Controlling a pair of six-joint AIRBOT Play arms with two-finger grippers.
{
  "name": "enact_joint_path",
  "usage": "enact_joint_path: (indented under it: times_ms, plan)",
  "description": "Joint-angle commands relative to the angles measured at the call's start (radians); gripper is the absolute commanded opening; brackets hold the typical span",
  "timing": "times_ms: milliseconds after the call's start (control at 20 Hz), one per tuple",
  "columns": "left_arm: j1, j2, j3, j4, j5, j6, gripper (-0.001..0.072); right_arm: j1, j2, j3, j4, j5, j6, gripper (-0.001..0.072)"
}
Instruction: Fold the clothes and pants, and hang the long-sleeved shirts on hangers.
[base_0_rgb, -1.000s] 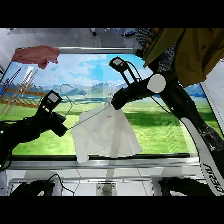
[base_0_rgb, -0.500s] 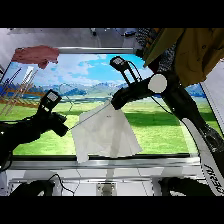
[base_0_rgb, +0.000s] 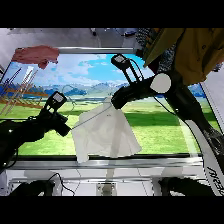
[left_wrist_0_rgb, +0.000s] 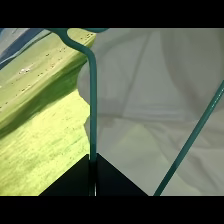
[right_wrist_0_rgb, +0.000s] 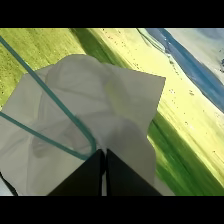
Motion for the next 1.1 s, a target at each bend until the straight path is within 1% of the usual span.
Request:
enact_joint_path:
  times_ms: [0, 150, 300, 450, 650, 800, 850, 950, 1050]
  plan:
    - [-0.002, -0.005, 0.023, 0.079, -0.022, -0.043, 0.0026, 0.000, 0.019, 0.000, 0.017, 0.003, -0.002, 0.0031]
    - [-0.002, -0.005, 0.037, 0.093, -0.039, -0.043, 0.0026, 0.009, 0.020, 0.000, 0.040, 0.011, -0.002, 0.0031]
    - [-0.002, -0.005, 0.037, 0.141, -0.040, -0.043, 0.0026, 0.027, 0.021, 0.000, 0.049, 0.011, -0.002, 0.0031]
    - [-0.021, -0.005, 0.037, 0.136, -0.032, -0.033, 0.0025, 0.053, 0.021, 0.000, 0.051, 0.003, -0.008, 0.0031]
    - [-0.086, -0.002, 0.037, 0.136, 0.018, 0.071, 0.0025, 0.063, 0.021, 0.000, 0.017, -0.029, -0.009, 0.0031]
    - [-0.090, 0.011, 0.037, 0.140, 0.023, 0.089, 0.0026, 0.062, 0.021, 0.000, -0.042, -0.032, -0.009, 0.0031]
    - [-0.090, 0.021, 0.037, 0.139, 0.023, 0.114, 0.0026, 0.063, 0.021, 0.000, -0.053, -0.034, -0.010, 0.0031]
    - [-0.096, 0.031, 0.037, 0.111, 0.013, 0.173, 0.0026, 0.063, 0.021, 0.000, -0.044, -0.034, -0.034, 0.0031]
    - [-0.096, 0.026, 0.037, 0.054, -0.017, 0.195, 0.0026, 0.063, 0.021, 0.000, 0.018, -0.030, -0.063, 0.0031]
